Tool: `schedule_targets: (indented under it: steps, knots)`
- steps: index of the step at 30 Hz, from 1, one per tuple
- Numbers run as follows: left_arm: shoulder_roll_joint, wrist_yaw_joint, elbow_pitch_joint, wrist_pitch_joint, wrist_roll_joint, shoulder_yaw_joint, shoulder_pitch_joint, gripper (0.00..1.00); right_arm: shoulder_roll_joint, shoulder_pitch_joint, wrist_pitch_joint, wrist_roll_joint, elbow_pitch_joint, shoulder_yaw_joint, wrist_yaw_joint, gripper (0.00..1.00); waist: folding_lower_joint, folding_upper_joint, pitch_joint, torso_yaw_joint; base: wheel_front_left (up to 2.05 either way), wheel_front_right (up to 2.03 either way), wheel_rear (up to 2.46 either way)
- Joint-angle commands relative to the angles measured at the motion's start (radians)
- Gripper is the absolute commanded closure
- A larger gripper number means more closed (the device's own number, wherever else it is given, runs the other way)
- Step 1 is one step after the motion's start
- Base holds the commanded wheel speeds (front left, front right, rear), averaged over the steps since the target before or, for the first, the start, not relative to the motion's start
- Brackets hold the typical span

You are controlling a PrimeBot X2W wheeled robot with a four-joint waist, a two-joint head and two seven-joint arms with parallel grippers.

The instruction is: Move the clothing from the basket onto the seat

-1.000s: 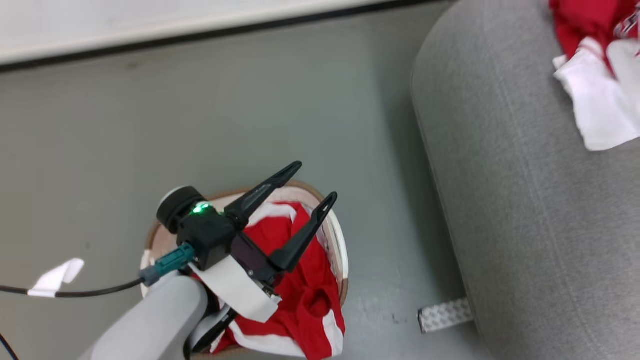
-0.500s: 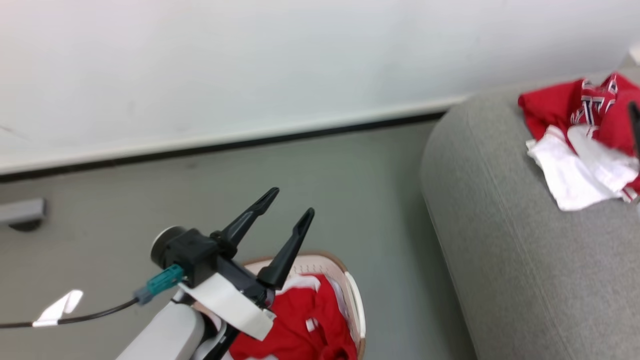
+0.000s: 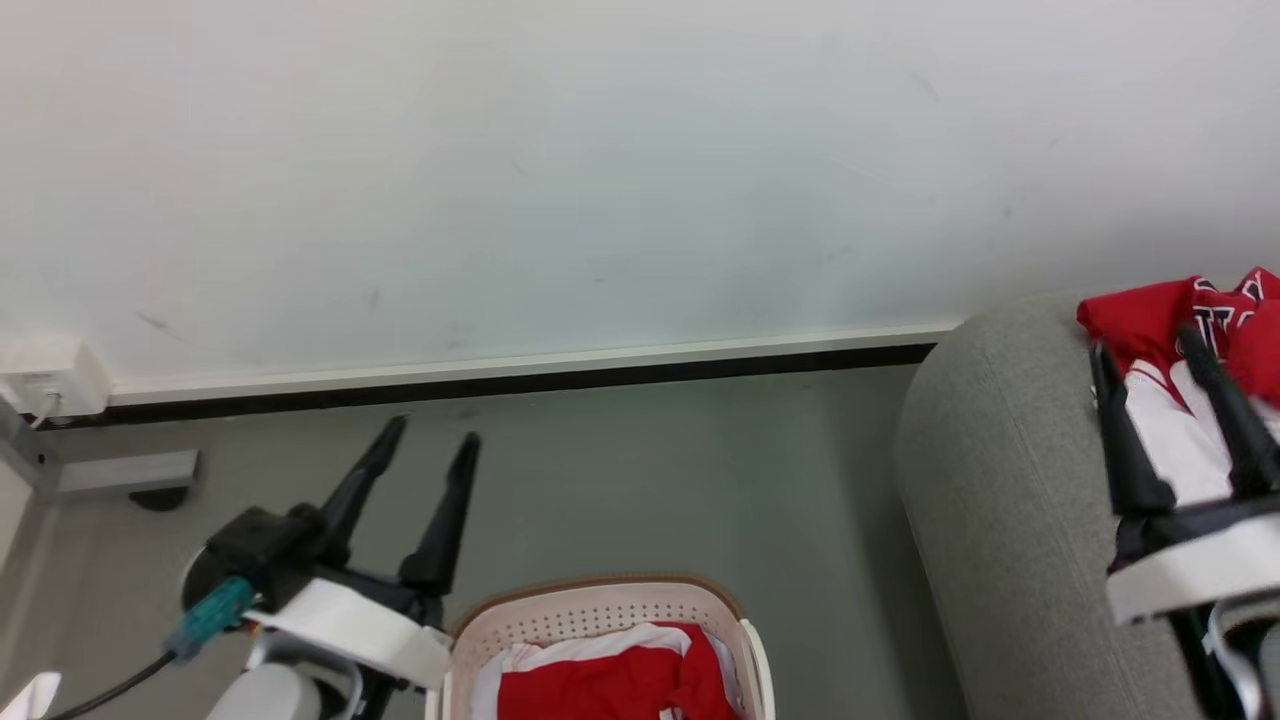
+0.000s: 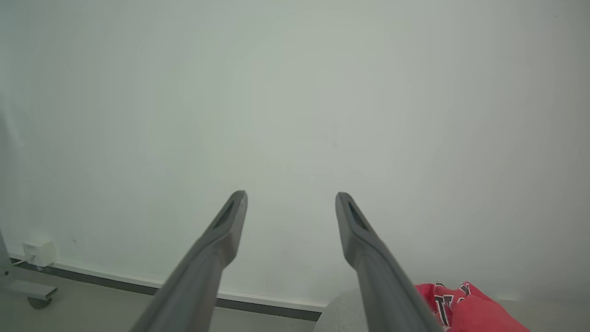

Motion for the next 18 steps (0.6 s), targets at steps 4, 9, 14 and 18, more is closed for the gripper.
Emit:
schedule_targets:
  steps: [4, 9, 14, 18]
  knots:
    - [-0.014, 0.022, 0.009, -0.001, 0.029, 0.083, 0.073, 0.0, 0.087, 0.127, -0.086, -0.036, -0.026, -0.022, -0.002, 0.0, 0.0003, 0.0, -0.015, 0.025, 0.0, 0.0, 0.0]
    - [-0.043, 0.025, -0.001, -0.001, 0.062, 0.185, 0.155, 0.0, 0.161, 0.23, -0.173, -0.077, 0.001, -0.023, -0.002, 0.0, 0.0003, 0.0, -0.018, 0.028, 0.0, 0.0, 0.0]
    - [-0.084, 0.017, -0.025, -0.001, 0.116, 0.283, 0.228, 0.0, 0.192, 0.277, -0.21, -0.095, 0.053, 0.0, -0.002, 0.0, 0.0003, 0.0, -0.015, 0.017, 0.0, 0.0, 0.0]
    - [-0.122, -0.004, -0.028, -0.001, 0.157, 0.336, 0.267, 0.0, 0.205, 0.284, -0.216, -0.114, 0.081, 0.024, -0.002, 0.0, 0.0003, 0.0, -0.016, 0.009, 0.0, 0.0, 0.0]
